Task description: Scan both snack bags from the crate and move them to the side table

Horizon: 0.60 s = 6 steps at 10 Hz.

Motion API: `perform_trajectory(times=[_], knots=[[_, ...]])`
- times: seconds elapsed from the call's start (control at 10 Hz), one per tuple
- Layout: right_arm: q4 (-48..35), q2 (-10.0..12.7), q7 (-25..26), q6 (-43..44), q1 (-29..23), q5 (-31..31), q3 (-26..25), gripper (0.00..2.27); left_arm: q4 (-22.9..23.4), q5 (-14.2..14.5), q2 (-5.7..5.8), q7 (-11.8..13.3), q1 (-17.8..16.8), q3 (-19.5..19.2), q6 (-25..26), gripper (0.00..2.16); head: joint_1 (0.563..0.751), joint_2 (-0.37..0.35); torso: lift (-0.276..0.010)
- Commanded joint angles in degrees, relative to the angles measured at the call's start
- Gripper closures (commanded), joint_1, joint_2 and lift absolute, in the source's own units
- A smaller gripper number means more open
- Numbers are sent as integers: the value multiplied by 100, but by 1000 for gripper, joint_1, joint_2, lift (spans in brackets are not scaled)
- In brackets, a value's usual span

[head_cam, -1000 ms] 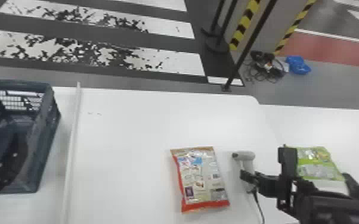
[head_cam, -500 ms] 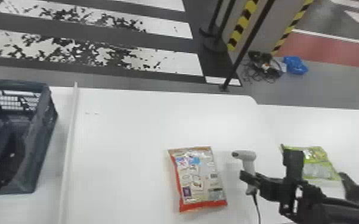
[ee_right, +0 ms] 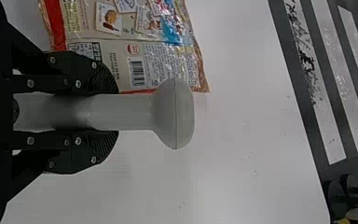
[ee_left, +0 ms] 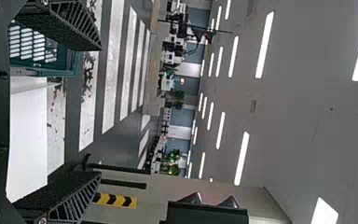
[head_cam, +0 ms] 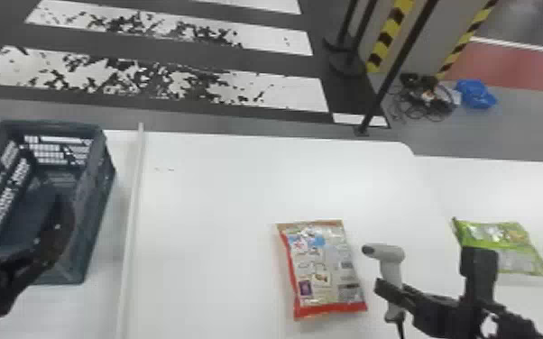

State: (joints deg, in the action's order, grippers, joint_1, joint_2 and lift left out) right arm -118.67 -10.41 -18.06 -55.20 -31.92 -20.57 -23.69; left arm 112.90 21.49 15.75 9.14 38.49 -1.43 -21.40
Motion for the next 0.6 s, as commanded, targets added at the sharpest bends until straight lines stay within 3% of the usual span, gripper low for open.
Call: perform_trajectory(times=[0.0,0.5], knots=[[-341,91,39,-84,-262,-17,48,2240,-5,22,7,0,0,-6,-9,36,695,-182,-29],[-596,170,-31,-31,-543,-43,338,2240,4,75,24,36,27,-6,-44,36,695,-117,-29]])
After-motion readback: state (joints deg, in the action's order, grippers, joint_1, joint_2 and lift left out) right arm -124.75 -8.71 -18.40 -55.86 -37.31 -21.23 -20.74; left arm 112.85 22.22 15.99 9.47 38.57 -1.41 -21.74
